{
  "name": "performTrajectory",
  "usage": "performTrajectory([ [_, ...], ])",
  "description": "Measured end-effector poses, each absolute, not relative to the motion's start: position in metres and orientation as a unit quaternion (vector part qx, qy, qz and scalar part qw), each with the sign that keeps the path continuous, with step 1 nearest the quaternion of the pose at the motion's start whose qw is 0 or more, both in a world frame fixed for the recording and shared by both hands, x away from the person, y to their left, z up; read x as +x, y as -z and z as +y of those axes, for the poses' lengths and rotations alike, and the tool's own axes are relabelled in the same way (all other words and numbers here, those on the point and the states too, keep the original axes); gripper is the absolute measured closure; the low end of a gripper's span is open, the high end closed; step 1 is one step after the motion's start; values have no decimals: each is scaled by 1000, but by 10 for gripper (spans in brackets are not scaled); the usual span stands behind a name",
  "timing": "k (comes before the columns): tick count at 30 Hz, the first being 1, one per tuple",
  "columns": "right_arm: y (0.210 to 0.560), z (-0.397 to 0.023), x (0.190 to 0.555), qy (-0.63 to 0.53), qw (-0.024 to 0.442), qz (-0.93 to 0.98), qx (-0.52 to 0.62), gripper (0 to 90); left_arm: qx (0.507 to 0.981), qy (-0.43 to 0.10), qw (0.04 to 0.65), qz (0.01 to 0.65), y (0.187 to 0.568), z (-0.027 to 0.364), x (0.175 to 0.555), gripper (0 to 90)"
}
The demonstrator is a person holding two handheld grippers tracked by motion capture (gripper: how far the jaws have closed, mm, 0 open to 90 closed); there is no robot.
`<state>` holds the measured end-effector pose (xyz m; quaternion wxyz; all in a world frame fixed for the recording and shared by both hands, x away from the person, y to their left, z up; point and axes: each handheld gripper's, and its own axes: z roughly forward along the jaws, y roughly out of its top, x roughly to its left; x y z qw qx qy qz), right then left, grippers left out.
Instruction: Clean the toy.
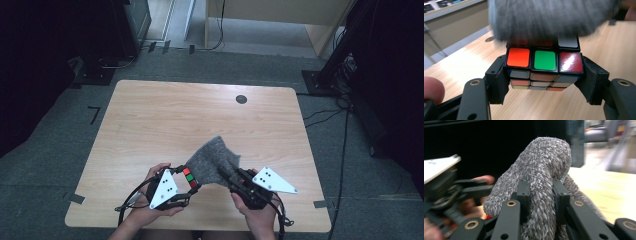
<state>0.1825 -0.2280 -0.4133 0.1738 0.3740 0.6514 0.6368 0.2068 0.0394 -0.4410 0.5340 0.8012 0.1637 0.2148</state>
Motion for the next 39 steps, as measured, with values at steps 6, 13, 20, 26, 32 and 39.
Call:
performTrajectory([
  [6,443,-233,196,-636,85,647,412,733,772,-171,589,167,432,49,209,345],
  [13,431,-248,192,-649,136,618,423,739,782,-188,570,166,436,48,210,345],
  [20,440,-226,191,-628,131,664,385,738,770,-180,587,175,433,53,211,345],
  [26,446,-236,198,-613,126,658,418,741,739,-159,625,193,426,64,215,345],
  [32,452,-217,193,-627,77,663,401,746,730,-147,638,196,425,64,214,345],
  [39,462,-197,193,-623,1,681,385,745,728,-147,639,197,425,63,213,345],
])
